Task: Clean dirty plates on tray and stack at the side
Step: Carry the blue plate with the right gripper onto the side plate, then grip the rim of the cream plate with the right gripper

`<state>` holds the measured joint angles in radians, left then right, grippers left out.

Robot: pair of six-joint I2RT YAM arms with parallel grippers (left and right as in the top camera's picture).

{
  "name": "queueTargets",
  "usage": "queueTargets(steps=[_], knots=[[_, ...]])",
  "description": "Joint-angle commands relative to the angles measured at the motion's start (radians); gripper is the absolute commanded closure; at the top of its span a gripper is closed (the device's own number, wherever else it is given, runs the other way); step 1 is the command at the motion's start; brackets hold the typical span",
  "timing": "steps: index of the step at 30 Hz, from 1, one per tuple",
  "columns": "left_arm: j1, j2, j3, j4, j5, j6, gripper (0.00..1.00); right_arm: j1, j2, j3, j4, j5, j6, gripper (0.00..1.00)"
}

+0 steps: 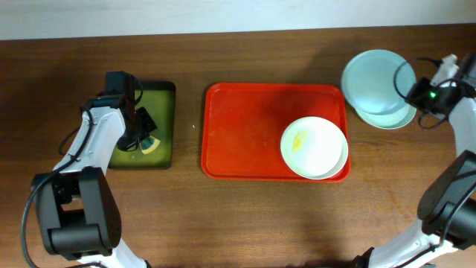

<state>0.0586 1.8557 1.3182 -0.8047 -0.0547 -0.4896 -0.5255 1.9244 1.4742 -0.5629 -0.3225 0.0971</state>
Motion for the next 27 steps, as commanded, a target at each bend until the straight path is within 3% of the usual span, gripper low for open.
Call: queueTargets(steps=[1, 7, 8, 9, 12, 15, 16, 17, 19, 22, 23, 24, 25, 26, 27], knots=[[0.001, -0.033, -0.007, 0.000, 0.007, 0.006, 1.00, -0.037, 0.071, -0.001, 0.006, 0.067, 0.044, 0.96], [0.001, -0.033, -0.007, 0.000, 0.007, 0.006, 1.00, -0.039, 0.116, -0.001, 0.046, 0.151, 0.043, 0.96], [0.001, -0.033, -0.007, 0.003, 0.007, 0.006, 1.00, -0.039, 0.116, -0.001, 0.047, 0.147, 0.043, 0.57], [0.001, -0.033, -0.007, 0.003, 0.007, 0.006, 1.00, -0.039, 0.116, -0.001, 0.046, 0.143, 0.043, 0.41], [0.001, -0.033, -0.007, 0.003, 0.007, 0.006, 1.00, -0.039, 0.067, 0.000, 0.035, 0.019, 0.042, 0.27], [0.000, -0.033, -0.007, 0.004, 0.007, 0.005, 1.00, -0.015, -0.065, 0.000, -0.022, -0.336, 0.014, 0.27], [0.000, -0.033, -0.007, 0.006, 0.007, 0.005, 1.00, 0.027, -0.078, 0.000, -0.092, -0.403, -0.077, 0.30], [0.000, -0.033, -0.007, 0.006, 0.008, 0.005, 1.00, 0.087, -0.070, 0.000, -0.191, -0.364, -0.161, 0.34], [0.000, -0.033, -0.007, 0.005, 0.011, 0.005, 1.00, 0.204, -0.057, -0.001, -0.332, -0.211, -0.171, 0.36], [0.000, -0.033, -0.007, 0.005, 0.015, 0.005, 1.00, 0.387, -0.052, -0.018, -0.452, 0.074, -0.072, 0.37], [0.000, -0.033, -0.007, 0.005, 0.015, 0.006, 1.00, 0.454, -0.052, -0.037, -0.454, 0.276, 0.122, 0.33], [0.000, -0.033, -0.008, 0.005, 0.014, 0.006, 1.00, 0.487, -0.052, -0.053, -0.455, 0.319, 0.235, 0.33], [0.000, -0.033, -0.008, 0.005, 0.014, 0.006, 1.00, 0.518, -0.052, -0.071, -0.454, 0.302, 0.289, 0.29], [0.000, -0.033, -0.008, 0.006, 0.014, 0.005, 1.00, 0.546, -0.052, -0.076, -0.491, 0.212, 0.278, 0.01], [0.000, -0.033, -0.008, 0.006, 0.015, 0.005, 1.00, 0.565, -0.052, -0.077, -0.523, 0.204, 0.217, 0.04]])
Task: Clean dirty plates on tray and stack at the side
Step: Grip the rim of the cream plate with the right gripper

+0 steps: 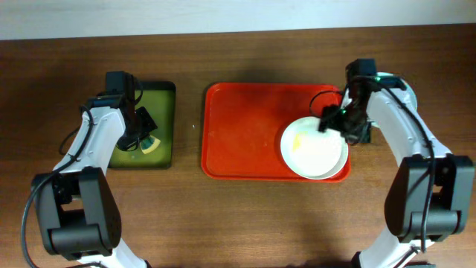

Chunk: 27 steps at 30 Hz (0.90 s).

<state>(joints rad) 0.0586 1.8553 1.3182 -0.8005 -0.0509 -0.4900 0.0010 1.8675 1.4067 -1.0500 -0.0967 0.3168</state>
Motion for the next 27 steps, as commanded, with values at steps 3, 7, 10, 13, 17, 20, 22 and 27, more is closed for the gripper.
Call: queueTargets(steps=[3, 7, 10, 13, 17, 20, 22, 27], knots=[[0.000, -0.032, -0.008, 0.002, 0.011, 0.006, 1.00, 0.039, 0.005, -0.012, -0.128, 0.057, 0.243, 0.29], [0.000, -0.032, -0.008, 0.003, 0.011, 0.006, 1.00, 0.037, -0.033, -0.098, -0.198, 0.240, 0.454, 0.26], [0.000, -0.032, -0.008, 0.003, 0.011, 0.006, 1.00, 0.037, -0.057, -0.227, -0.072, 0.224, 0.464, 0.25], [0.000, -0.032, -0.008, 0.003, 0.010, 0.006, 1.00, 0.037, -0.056, -0.228, -0.030, 0.151, 0.398, 0.26], [0.000, -0.032, -0.008, 0.002, 0.011, 0.006, 1.00, 0.038, -0.043, -0.235, -0.006, 0.104, 0.397, 0.52], [0.000, -0.032, -0.008, 0.001, 0.011, 0.006, 1.00, 0.038, -0.043, -0.284, 0.050, 0.100, 0.397, 0.53], [0.000, -0.032, -0.008, 0.002, 0.011, 0.006, 1.00, 0.038, -0.043, -0.324, 0.117, 0.101, 0.393, 0.53], [0.000, -0.032, -0.008, 0.002, 0.011, 0.006, 1.00, 0.038, -0.043, -0.324, 0.235, 0.060, 0.230, 0.54]])
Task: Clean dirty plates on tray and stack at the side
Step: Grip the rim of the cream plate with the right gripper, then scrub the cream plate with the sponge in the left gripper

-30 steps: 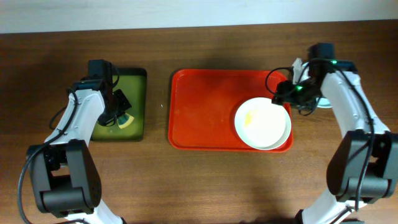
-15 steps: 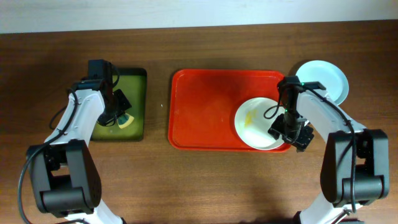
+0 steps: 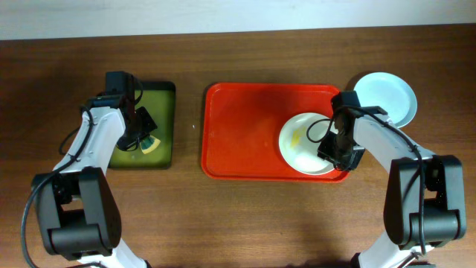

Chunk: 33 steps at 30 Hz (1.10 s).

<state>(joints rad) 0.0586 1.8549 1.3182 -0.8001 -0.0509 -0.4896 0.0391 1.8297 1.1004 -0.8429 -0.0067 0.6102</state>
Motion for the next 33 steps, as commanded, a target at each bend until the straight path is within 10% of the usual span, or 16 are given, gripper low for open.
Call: queueTargets(steps=[1, 4, 13, 24, 33], knots=[[0.000, -0.032, -0.008, 0.002, 0.011, 0.006, 1.00, 0.000, -0.005, -0.018, 0.100, -0.165, -0.144, 0.62], [0.000, -0.032, -0.008, 0.002, 0.011, 0.006, 1.00, -0.001, -0.005, -0.018, 0.175, -0.198, -0.177, 0.42], [0.000, -0.032, -0.008, 0.002, 0.011, 0.006, 1.00, 0.000, 0.062, -0.018, 0.326, -0.081, -0.214, 0.42], [0.001, -0.032, -0.009, 0.025, 0.003, 0.006, 1.00, 0.052, 0.069, -0.018, 0.351, -0.270, -0.141, 0.91], [0.002, 0.126, -0.010, 0.268, -0.039, -0.037, 1.00, 0.055, 0.069, -0.018, 0.353, -0.271, -0.142, 0.96]])
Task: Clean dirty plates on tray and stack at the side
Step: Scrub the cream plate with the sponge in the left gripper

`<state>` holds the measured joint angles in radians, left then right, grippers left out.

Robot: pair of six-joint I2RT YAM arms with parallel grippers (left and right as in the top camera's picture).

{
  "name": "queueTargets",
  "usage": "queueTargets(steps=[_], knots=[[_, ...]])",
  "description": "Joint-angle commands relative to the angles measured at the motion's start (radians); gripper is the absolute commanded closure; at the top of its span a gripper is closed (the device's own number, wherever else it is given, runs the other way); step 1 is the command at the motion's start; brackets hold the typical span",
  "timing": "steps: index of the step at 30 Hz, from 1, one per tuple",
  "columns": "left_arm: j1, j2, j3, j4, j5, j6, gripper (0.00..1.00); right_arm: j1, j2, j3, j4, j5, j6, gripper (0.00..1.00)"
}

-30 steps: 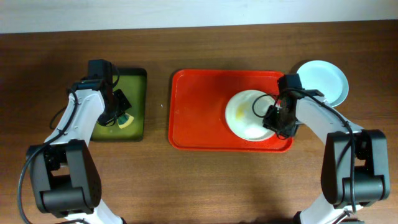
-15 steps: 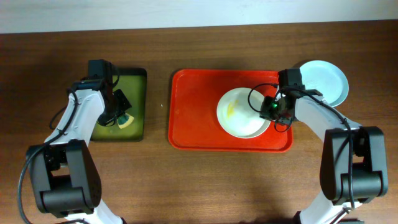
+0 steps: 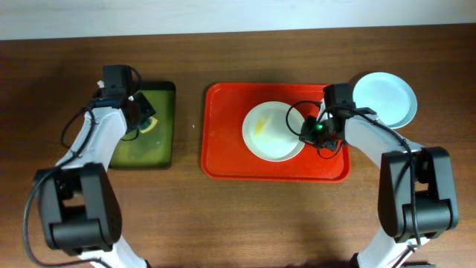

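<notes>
A white plate [image 3: 269, 140] with a yellow smear [image 3: 259, 125] lies in the middle of the red tray [image 3: 223, 152]. My right gripper [image 3: 306, 132] is shut on the plate's right rim. To the right of the tray, a stack of pale blue plates [image 3: 384, 100] rests on the table. At the left, my left gripper [image 3: 142, 117] hangs over the back part of the green tray [image 3: 141, 152], shut on a yellow-green sponge [image 3: 150, 124].
Brown wooden table [image 3: 186, 216] all round. The left half of the red tray is bare. The green tray holds a wet-looking film. Both arm bases stand at the front edge.
The white plate has shifted left from the red tray's right side to its middle, with my right gripper on its rim. My left gripper and the sponge have moved toward the back of the green tray.
My right gripper was first at the blue plate stack, with the left on the sponge in the green tray. It then stood at the white plate's back right rim, then at its right side. Now the plate lies mid-tray and the sponge has moved back.
</notes>
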<state>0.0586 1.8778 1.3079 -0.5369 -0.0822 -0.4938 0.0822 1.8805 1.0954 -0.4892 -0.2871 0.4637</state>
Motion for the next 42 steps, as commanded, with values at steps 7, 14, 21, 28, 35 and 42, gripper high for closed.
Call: queueTargets(steps=[7, 14, 21, 28, 35, 42], knots=[[0.002, 0.051, 0.082, -0.098, 0.001, -0.032, 1.00, 0.029, 0.019, -0.013, 0.000, -0.001, -0.062, 0.96], [-0.066, -0.112, 0.097, -0.164, 0.272, 0.101, 1.00, 0.157, 0.019, -0.013, 0.068, 0.037, -0.126, 0.96], [-0.389, -0.104, 0.093, -0.119, 0.243, 0.105, 1.00, 0.159, 0.019, -0.013, 0.083, 0.036, -0.106, 0.95], [-0.603, 0.092, 0.093, 0.038, 0.190, 0.035, 1.00, 0.159, 0.019, -0.013, 0.086, 0.036, -0.077, 0.95], [-0.651, 0.174, 0.093, -0.029, -0.174, 0.036, 1.00, 0.159, 0.019, -0.013, 0.080, 0.037, -0.078, 0.95], [-0.612, 0.108, 0.238, -0.182, -0.270, 0.039, 1.00, 0.159, 0.019, -0.013, 0.079, 0.037, -0.078, 0.95]])
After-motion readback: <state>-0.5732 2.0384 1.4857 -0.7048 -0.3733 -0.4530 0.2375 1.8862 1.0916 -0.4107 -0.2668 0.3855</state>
